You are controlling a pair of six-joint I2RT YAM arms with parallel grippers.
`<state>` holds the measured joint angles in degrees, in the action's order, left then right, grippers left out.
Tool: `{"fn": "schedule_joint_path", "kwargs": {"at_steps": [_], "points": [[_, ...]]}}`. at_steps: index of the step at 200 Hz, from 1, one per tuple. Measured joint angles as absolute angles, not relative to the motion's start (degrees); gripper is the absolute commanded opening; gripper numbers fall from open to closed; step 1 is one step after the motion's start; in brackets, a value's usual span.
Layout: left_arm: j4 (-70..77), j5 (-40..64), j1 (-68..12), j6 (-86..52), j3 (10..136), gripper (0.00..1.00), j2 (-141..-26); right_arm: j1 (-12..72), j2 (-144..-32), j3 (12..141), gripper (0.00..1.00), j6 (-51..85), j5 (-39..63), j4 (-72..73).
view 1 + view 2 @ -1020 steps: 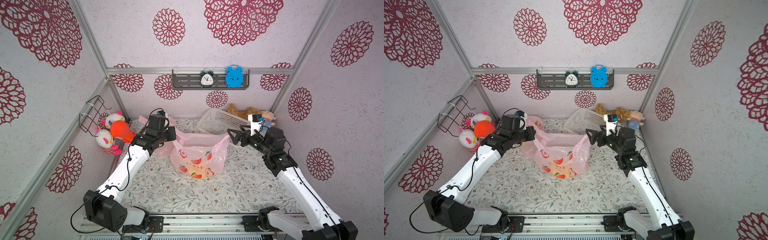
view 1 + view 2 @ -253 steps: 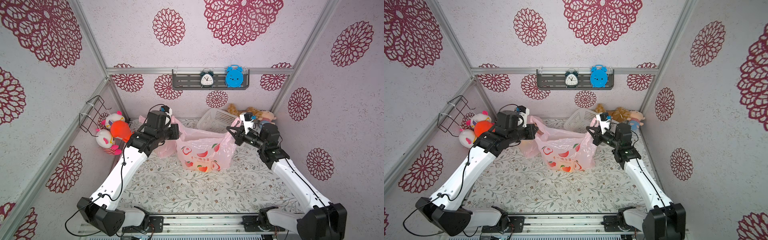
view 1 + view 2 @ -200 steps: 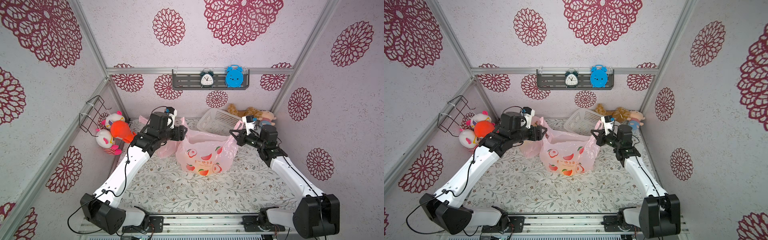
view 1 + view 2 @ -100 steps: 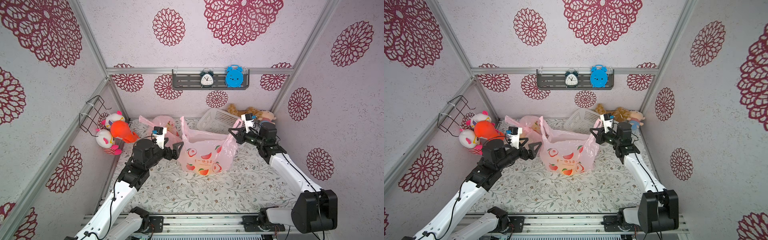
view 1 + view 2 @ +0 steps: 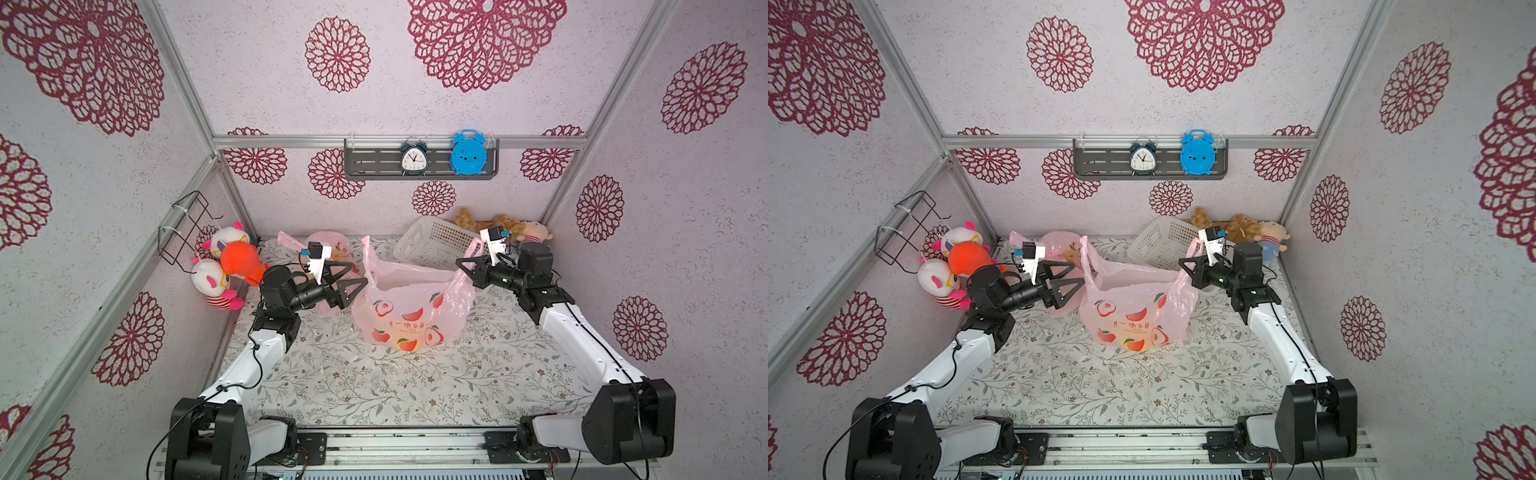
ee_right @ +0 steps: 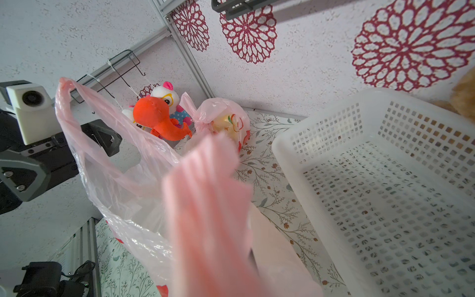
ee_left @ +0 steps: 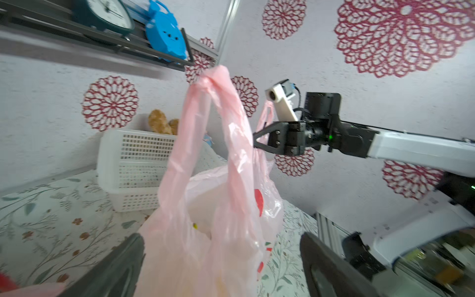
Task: Place the banana into a plastic bag & tie a knot
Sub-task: Adjust the plastic bag at the center of the board.
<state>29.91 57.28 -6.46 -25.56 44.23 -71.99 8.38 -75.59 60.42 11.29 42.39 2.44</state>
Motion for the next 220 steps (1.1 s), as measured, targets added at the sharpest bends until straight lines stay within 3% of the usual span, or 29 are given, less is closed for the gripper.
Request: {"fn": "schedule_joint_path", "kwargs": {"at_steps": [34,106,193,220], "points": [[27.29,60.84,-6.09,-20.84,46.94,0.97,-72.79,8.4,-75.85,61.23,0.0,10.92,42.57,1.39],[16.36,54.78,-6.15,-8.12,53.98,0.97,-79.92,8.38,-76.51,61.84,0.0,10.57,43.55,-0.03],[17.82,58.43,-7.27,-6.94,60.95,1.0,-88.88,8.67,-77.32,65.23,0.0,10.57,45.3,-1.5],[19.53,59.66,-7.35,-7.66,62.48,0.96,-90.98,9.04,-77.6,66.15,0.0,10.55,45.8,-2.2]]}}
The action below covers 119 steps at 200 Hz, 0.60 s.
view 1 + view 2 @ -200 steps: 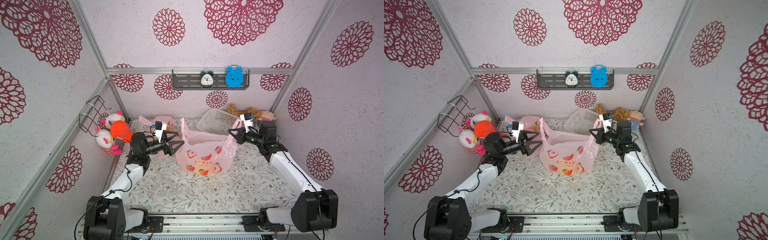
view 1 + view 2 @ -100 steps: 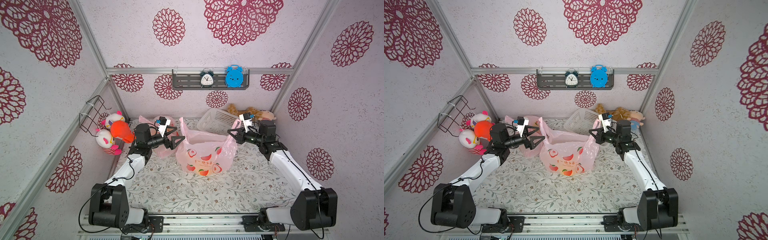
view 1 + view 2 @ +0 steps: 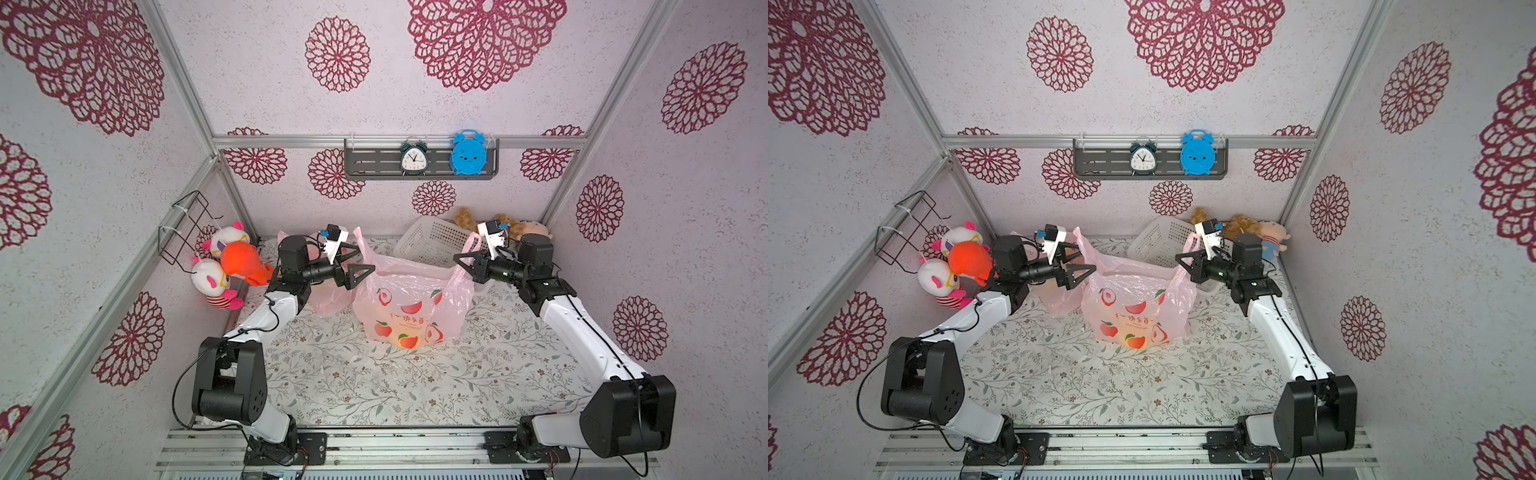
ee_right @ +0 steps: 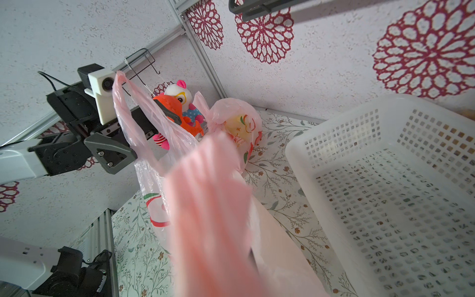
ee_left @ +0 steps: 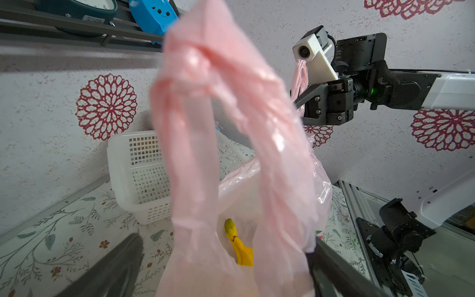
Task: Place the banana into a plastic bag & tie a knot
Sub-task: Adjust the plastic bag at the center of the board.
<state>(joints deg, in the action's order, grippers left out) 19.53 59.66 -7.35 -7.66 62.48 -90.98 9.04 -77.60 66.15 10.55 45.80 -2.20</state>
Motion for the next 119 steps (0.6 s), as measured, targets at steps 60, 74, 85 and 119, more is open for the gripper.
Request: {"fn": "schedule_joint_path", "kwargs": {"at_steps": [60,74,85,119], "points": [[25.47,60.95,-8.03,-12.03,66.43,0.57,-96.49,10.74,-79.11,67.07,0.0,9.58,46.35,-4.32],[26.11,60.69,-8.38,-12.73,66.72,0.18,-97.01,11.07,-79.18,67.09,0.0,9.41,46.37,-4.78],[26.35,60.16,-8.73,-13.26,66.72,0.0,-97.03,11.22,-79.18,67.26,0.0,9.06,46.37,-5.1],[23.51,54.61,-10.94,-13.21,67.57,0.0,-96.38,11.66,-79.18,67.75,0.0,8.6,46.15,-5.54]]}}
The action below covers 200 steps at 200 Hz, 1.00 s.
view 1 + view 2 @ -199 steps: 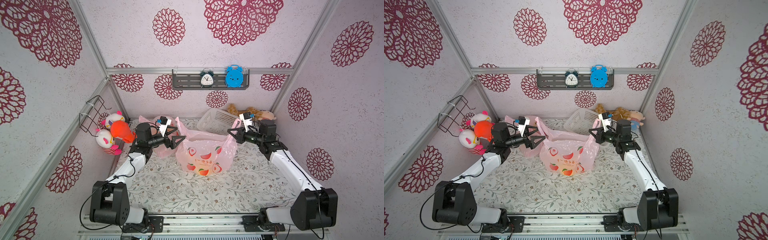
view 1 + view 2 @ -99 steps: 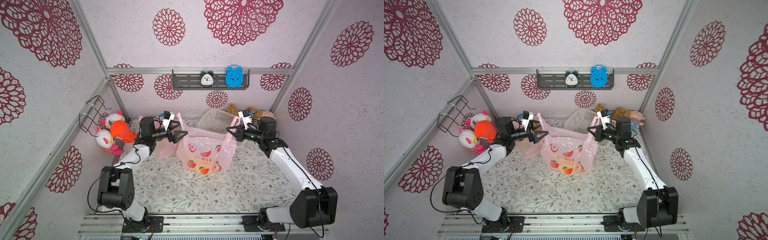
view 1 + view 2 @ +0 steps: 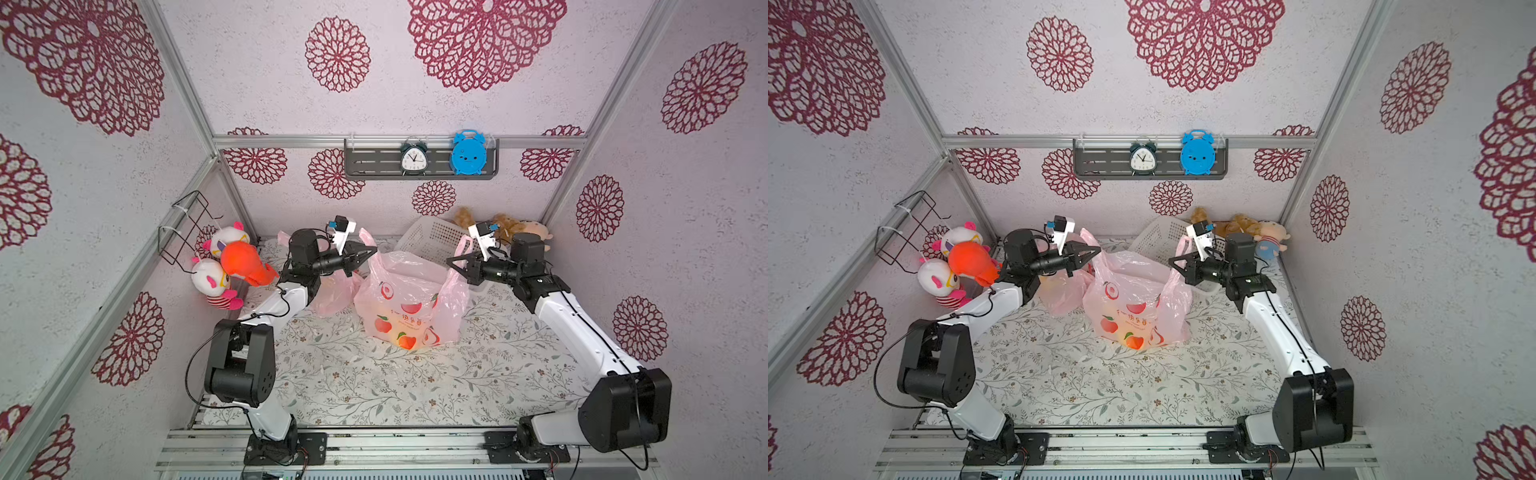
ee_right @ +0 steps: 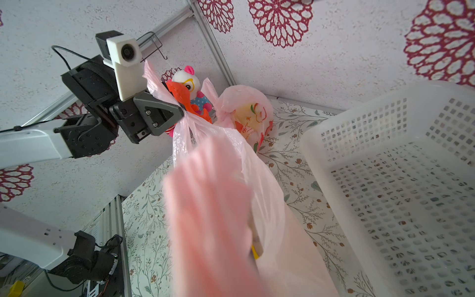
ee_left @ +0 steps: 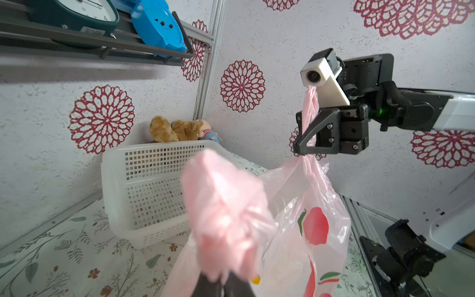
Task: Place the banana into a plastic bag & tie a knot
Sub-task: Adjust the plastic bag at the center of the board.
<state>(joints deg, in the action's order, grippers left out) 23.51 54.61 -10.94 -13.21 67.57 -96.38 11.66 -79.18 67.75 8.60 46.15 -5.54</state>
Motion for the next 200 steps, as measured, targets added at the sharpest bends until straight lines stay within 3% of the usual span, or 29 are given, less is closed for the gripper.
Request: {"fn": "schedule_joint_path", "kwargs": {"at_steps": [37,111,157,200], "points": [[7.05,39.68,-14.5,-11.2,70.78,0.0,-88.97,12.25,-78.98,70.0,0.0,7.51,42.89,-9.43],[-30.26,10.35,-25.78,-11.27,90.54,0.0,-73.01,15.57,-71.44,76.99,0.0,7.03,41.47,-15.46],[-45.71,2.57,-27.77,-13.54,96.44,0.0,-72.69,16.23,-69.41,78.08,0.0,6.92,45.19,-17.45],[-51.22,0.91,-27.4,-11.25,96.64,0.0,-82.61,16.29,-76.64,75.79,0.0,-0.12,46.83,-17.52]]}}
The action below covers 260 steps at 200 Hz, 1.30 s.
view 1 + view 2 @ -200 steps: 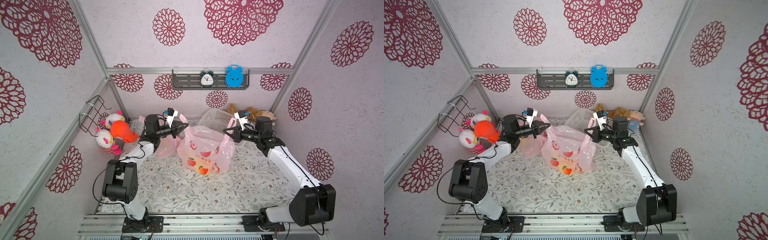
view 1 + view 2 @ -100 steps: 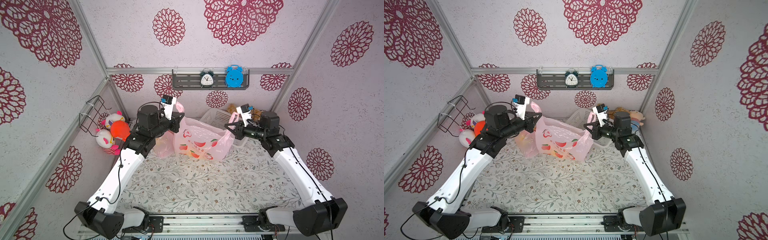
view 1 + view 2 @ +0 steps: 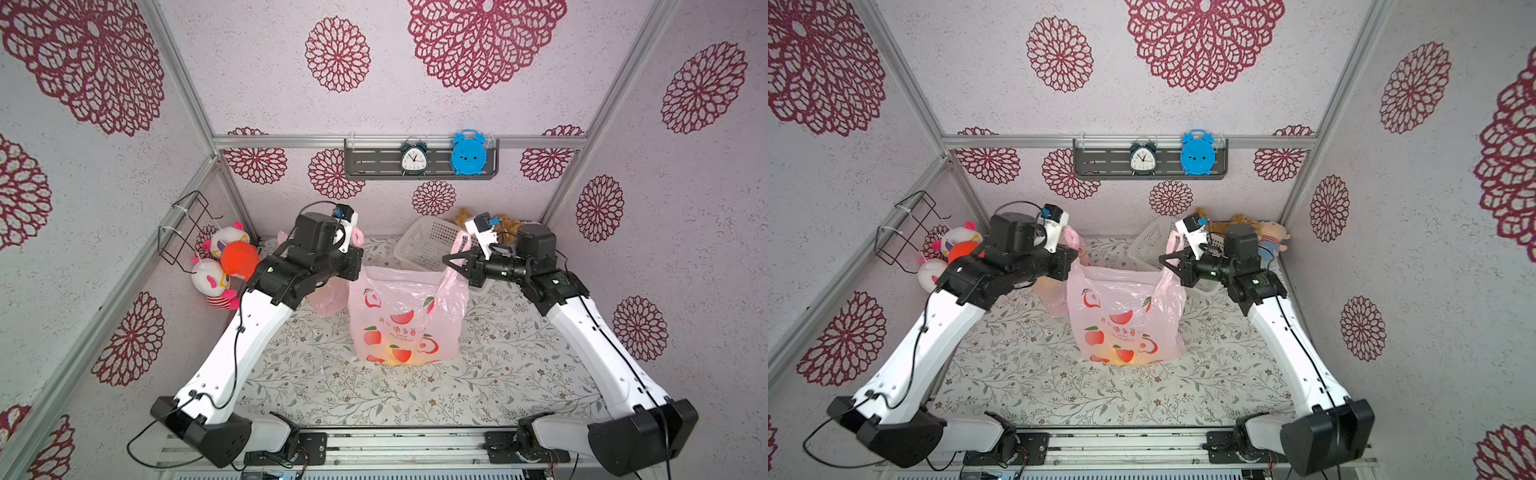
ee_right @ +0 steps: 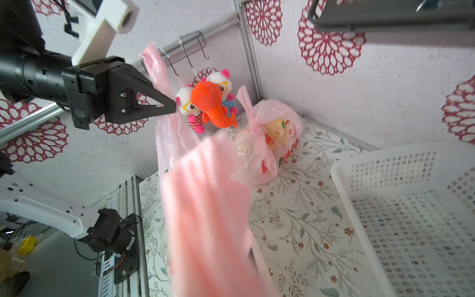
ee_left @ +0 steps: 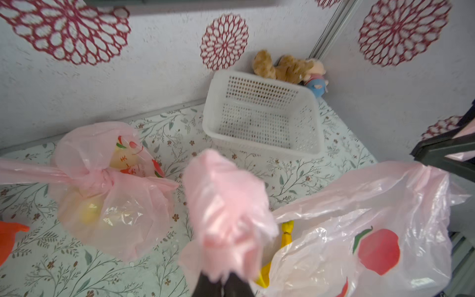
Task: Place the banana into a plastic bag & tie a knot
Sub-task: Adjust the plastic bag at the center of the board.
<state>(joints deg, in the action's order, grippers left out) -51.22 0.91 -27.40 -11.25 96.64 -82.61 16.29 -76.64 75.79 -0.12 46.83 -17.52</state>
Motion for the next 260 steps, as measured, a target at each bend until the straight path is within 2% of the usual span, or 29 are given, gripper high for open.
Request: {"fn": "schedule_joint_path", "kwargs": {"at_steps": [18,26,47,61,71,81,83,129,175,260], "points": [[-52.71,0.71,-26.92,-9.54,96.42,0.0,-87.39,16.32,-82.15,74.43,0.0,-2.83,46.92,-17.61],[-53.45,0.51,-26.52,-8.8,96.36,0.0,-88.88,16.34,-84.44,73.69,0.05,-3.66,46.68,-17.69],[-55.66,-0.12,-25.61,-7.09,96.36,0.0,-90.67,16.45,-86.74,71.55,0.32,-4.4,45.04,-17.87],[-56.29,-0.27,-25.32,-6.52,96.36,0.0,-90.41,16.4,-85.84,70.57,0.58,-4.69,43.64,-16.99],[-56.42,-0.1,-25.21,-6.09,96.29,0.0,-89.86,16.38,-84.51,69.76,0.73,-4.64,42.92,-15.14],[-56.38,0.32,-25.1,-5.93,96.01,0.0,-89.06,16.27,-82.37,68.51,0.96,-3.49,41.82,-12.8],[-56.31,0.34,-25.1,-5.87,95.88,0.0,-88.84,16.27,-81.89,68.2,0.98,-3.62,41.71,-12.32],[-56.25,2.35,-24.84,-5.76,94.65,0.0,-85.65,16.01,-70.94,60.23,0.99,4.82,34.72,0.64],[-56.36,2.9,-24.6,-5.76,94.65,0.0,-85.49,16.36,-64.45,51.44,0.99,12.99,33.61,10.02],[-56.55,3.6,-24.58,-5.56,94.67,0.0,-85.52,19.7,-68.05,49.06,0.99,13.08,34.33,13.61]]}}
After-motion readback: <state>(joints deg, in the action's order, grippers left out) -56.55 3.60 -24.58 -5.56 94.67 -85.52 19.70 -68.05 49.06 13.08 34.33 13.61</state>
